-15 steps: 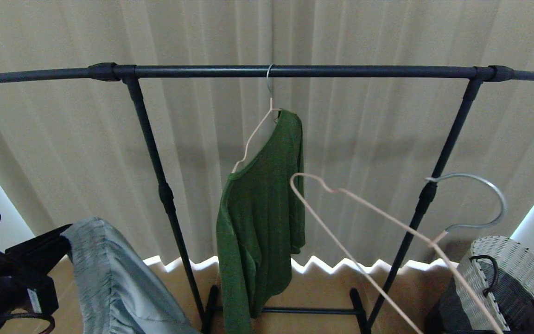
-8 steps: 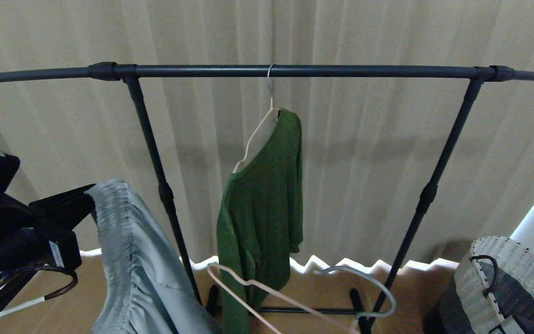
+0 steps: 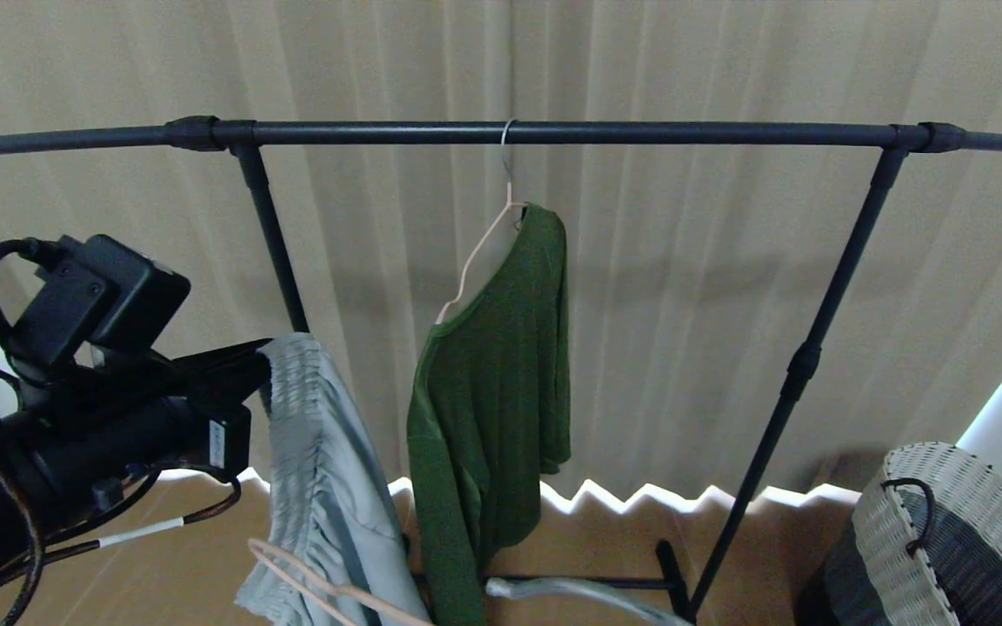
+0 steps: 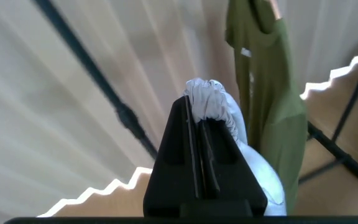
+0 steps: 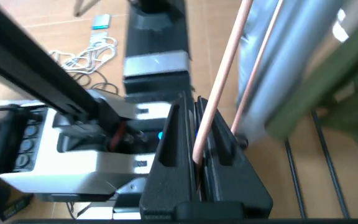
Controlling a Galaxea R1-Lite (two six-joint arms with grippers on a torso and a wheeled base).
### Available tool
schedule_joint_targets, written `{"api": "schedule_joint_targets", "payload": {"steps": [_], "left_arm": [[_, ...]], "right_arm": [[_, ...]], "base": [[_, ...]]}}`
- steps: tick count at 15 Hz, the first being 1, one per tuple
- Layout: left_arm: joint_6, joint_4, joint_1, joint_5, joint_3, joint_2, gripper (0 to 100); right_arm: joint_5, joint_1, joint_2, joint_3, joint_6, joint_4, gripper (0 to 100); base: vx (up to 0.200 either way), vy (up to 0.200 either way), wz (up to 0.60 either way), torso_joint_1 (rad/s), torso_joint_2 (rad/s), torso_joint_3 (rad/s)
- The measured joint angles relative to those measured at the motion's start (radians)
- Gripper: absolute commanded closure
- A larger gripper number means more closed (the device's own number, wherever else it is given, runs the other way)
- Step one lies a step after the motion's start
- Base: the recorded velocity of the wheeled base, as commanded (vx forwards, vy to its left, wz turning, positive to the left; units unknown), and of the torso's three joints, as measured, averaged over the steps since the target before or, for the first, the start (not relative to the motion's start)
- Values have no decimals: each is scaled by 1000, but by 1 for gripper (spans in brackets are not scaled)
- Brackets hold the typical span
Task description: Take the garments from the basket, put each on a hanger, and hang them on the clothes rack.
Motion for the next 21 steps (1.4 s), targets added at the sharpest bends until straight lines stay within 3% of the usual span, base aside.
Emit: {"api": "schedule_joint_targets", "payload": {"steps": [3, 13, 21], "left_arm": [[0, 1, -48, 10, -9, 20, 100], [0, 47, -69, 11, 5, -40, 100], [1, 58, -67, 11, -3, -64, 100]], "right_arm": [[-27, -7, 41, -36, 2, -5, 100], [-163, -194, 131, -55, 2, -43, 100], [-177, -248, 131, -51, -11, -44, 100]], "base": [[0, 0, 0, 0, 0, 0], [0, 0, 0, 0, 0, 0], [0, 0, 0, 0, 0, 0]]}}
